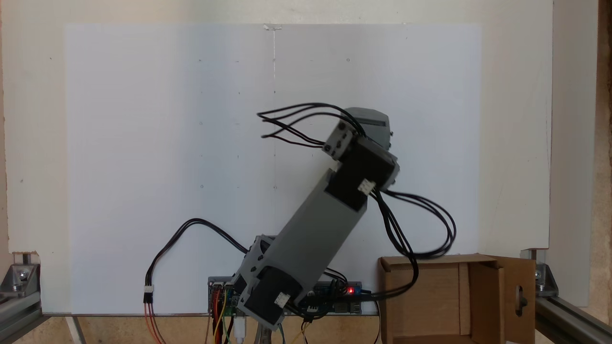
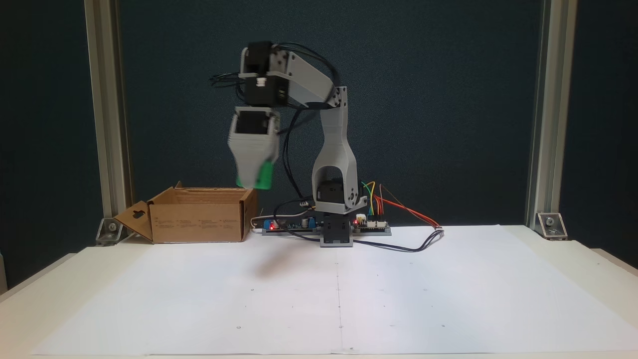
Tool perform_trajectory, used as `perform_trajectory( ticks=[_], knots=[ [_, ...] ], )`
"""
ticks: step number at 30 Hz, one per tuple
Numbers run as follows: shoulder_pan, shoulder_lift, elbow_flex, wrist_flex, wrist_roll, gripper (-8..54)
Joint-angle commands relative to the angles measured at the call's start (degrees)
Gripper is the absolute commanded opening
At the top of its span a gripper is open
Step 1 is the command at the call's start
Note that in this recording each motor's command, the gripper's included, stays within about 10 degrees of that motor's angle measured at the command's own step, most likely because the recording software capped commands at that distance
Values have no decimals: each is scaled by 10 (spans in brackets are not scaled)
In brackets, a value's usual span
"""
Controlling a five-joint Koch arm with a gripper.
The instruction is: Grasp a green dice and put it in the bin.
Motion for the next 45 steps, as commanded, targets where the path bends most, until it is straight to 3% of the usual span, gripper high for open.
perform_trajectory(
  ticks=[1,12,21,29,37,38,39,40,44,45],
  knots=[
    [55,26,-29,21,33,117],
    [374,23,-46,-54,33,117],
    [577,-58,-47,-115,38,117],
    [693,-91,-46,-94,40,116],
    [699,-108,-45,-85,40,117],
    [699,-110,-45,-85,40,164],
    [699,-115,-38,-84,40,266],
    [699,-116,-25,-85,40,323],
    [698,-120,-15,-95,40,465],
    [697,-120,-15,-105,40,464]
  ],
)
